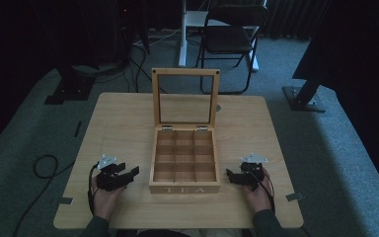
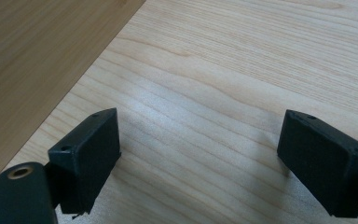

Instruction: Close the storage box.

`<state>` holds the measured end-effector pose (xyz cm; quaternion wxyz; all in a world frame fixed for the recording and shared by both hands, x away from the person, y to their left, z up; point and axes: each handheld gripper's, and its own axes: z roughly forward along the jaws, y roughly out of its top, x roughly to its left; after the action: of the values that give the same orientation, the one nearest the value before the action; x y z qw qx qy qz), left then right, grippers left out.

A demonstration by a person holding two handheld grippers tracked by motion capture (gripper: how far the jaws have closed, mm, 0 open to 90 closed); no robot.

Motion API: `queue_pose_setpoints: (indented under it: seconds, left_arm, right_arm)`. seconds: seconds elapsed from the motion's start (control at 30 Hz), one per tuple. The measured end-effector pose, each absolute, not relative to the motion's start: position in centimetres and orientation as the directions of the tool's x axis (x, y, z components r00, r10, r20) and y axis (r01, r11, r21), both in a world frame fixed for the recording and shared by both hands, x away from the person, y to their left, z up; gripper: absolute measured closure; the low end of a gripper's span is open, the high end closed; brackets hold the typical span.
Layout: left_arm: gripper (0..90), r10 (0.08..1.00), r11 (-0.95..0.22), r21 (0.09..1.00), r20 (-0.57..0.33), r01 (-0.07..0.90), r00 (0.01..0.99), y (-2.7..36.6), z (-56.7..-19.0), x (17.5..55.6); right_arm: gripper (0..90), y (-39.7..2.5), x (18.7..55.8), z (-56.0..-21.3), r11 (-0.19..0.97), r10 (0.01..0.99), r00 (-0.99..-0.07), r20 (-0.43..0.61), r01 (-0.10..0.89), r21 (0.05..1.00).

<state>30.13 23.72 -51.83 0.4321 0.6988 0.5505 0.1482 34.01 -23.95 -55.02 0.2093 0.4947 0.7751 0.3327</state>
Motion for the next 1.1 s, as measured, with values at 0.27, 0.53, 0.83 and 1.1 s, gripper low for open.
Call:
queue_pose_setpoints:
  seconds: [0.27, 0.53, 0.83, 1.1]
  left_arm:
    - [35.3, 0.907, -0.015, 0.770, -0.258, 0.638, 0.333, 23.9, -51.7, 30.0]
    - [38.2, 0.915, -0.005, 0.754, -0.262, 0.657, 0.307, 24.2, -51.3, 30.1]
    - [38.2, 0.909, -0.056, 0.777, -0.221, 0.627, 0.354, 23.8, -49.5, 30.2]
    - [37.9, 0.910, -0.118, 0.805, -0.147, 0.582, 0.388, 23.4, -47.5, 30.7]
  right_arm:
    - [12.6, -23.9, 34.0, -55.0, 0.289, 0.906, -0.422, 0.005, 0.628, 0.723]
    - [12.6, -23.9, 34.0, -55.0, 0.286, 0.908, -0.419, 0.006, 0.629, 0.723]
    - [12.6, -23.9, 34.0, -55.0, 0.286, 0.908, -0.419, 0.005, 0.629, 0.723]
    - [12.8, -23.9, 34.0, -55.0, 0.286, 0.908, -0.419, 0.005, 0.628, 0.723]
